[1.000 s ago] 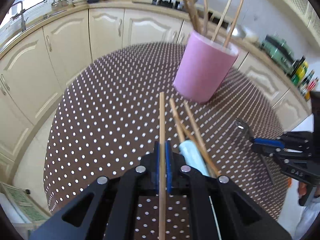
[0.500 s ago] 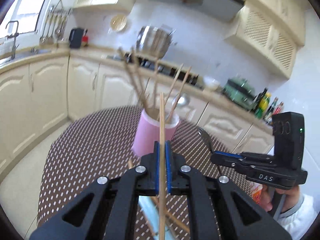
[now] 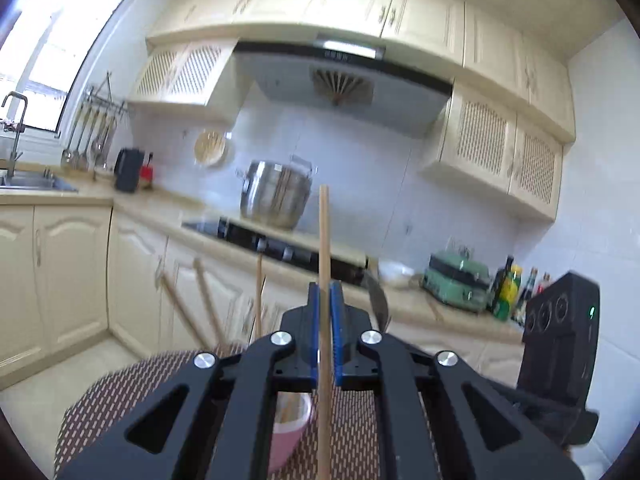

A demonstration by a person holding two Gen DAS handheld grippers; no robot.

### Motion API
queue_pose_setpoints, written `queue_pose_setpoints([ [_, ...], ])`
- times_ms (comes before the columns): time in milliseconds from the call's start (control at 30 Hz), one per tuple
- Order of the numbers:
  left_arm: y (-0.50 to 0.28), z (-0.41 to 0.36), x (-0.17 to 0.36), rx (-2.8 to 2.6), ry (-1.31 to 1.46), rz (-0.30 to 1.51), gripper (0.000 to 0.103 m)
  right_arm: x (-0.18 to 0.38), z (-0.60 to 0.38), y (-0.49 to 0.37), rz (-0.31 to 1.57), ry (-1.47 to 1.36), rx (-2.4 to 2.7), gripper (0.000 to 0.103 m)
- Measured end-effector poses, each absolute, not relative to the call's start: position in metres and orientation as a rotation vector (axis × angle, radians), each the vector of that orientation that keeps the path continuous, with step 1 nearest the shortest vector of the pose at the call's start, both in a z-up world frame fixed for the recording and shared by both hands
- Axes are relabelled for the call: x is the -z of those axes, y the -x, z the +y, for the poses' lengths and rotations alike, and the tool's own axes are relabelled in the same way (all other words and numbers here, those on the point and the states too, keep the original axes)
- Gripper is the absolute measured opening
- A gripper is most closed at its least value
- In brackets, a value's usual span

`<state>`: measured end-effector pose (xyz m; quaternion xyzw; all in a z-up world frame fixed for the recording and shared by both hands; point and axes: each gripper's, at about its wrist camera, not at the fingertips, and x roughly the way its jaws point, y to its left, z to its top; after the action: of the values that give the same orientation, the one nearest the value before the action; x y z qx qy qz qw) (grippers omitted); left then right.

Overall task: Organize utensils
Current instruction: 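Lift the spork and chopstick upright and carry them over the pink cup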

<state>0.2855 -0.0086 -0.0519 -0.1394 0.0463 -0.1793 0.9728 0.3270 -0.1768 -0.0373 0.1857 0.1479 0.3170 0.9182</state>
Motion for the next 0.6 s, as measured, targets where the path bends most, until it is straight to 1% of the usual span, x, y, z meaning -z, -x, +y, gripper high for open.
queue_pose_setpoints([
  [167, -0.309, -0.011, 0.044, 0.33, 0.298, -0.012, 0.005, 0.035, -0.168, -0.351, 0.222, -0.398, -0.634, 0.012],
  [333, -0.332, -0.016, 0.048, 0.289, 0.297, -0.082, 0.005, 0.042, -0.164, -0.37, 0.194, -0.406, -0.628, 0.012],
  [600, -0.361, -0.014, 0.062, 0.241, 0.297, -0.119, 0.006, 0.061, -0.16, -0.394, 0.191, -0.397, -0.621, 0.012],
])
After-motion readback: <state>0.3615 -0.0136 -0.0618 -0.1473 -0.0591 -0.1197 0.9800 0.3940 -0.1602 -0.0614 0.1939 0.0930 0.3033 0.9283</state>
